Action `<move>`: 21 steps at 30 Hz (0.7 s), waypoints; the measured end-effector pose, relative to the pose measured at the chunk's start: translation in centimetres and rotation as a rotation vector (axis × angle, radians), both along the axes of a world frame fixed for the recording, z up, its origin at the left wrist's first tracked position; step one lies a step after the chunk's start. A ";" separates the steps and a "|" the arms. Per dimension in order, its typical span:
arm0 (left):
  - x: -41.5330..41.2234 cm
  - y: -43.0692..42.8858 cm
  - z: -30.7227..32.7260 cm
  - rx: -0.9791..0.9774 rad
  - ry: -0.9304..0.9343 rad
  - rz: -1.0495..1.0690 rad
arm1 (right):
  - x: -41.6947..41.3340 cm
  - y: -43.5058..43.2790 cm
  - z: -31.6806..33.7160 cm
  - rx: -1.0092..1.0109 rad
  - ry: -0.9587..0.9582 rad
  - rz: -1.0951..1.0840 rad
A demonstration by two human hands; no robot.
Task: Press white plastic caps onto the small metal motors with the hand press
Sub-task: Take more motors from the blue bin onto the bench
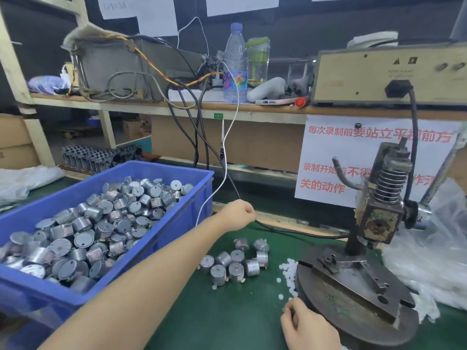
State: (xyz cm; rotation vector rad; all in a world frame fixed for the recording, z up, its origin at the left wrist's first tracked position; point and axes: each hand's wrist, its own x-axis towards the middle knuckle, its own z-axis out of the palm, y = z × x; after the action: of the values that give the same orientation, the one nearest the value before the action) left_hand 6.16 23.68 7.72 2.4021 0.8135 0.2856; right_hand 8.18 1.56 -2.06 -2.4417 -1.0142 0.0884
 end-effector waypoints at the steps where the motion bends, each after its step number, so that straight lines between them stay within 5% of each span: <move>1: -0.6 0.1 1.3 0.002 -0.024 -0.022 | -0.1 0.0 0.0 0.004 0.003 0.003; 7: -5.9 2.7 5.3 0.112 -0.302 0.147 | -0.2 -0.3 -0.2 0.085 0.046 0.038; 10: -9.1 5.3 4.5 0.199 -0.289 0.343 | -0.3 -0.7 -0.5 0.158 0.106 0.070; 12: -11.7 7.3 3.1 0.236 -0.097 0.415 | -0.2 -0.9 -0.7 0.221 0.139 0.089; 14: -14.5 8.8 1.4 0.239 0.294 0.410 | -0.1 -1.0 -0.9 0.254 0.152 0.099; 16: -16.8 9.5 -0.2 0.099 0.562 0.345 | 0.1 -0.9 -1.1 0.291 0.157 0.095; 21: -17.5 10.4 -0.7 -0.193 0.729 0.311 | 0.5 -0.6 -1.5 0.313 0.162 0.096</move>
State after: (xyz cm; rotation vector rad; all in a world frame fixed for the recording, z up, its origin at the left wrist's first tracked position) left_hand -11.33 34.03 7.04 2.1807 1.4577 -0.5664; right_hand 8.64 0.95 -3.53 -2.0689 -0.9905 0.1455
